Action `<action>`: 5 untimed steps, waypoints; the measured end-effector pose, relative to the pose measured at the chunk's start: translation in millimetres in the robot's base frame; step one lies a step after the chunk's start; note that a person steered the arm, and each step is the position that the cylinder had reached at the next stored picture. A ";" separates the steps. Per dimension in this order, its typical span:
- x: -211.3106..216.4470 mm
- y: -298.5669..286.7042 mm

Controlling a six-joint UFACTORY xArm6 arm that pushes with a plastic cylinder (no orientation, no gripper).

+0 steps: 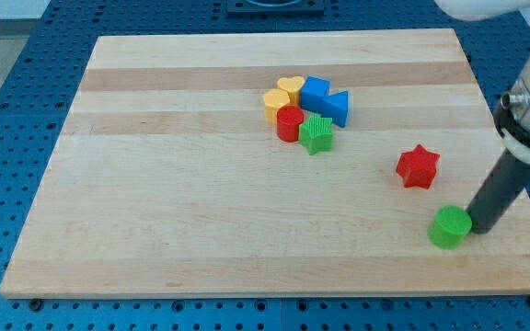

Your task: Slide the green circle to the bottom right of the green star

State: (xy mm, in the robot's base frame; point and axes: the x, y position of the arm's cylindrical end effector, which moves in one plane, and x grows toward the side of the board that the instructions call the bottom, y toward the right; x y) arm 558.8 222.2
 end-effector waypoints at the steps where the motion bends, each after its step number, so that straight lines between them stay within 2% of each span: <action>1: 10.0 0.0; 5: 19.2 -2.9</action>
State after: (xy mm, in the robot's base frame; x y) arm 578.0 219.3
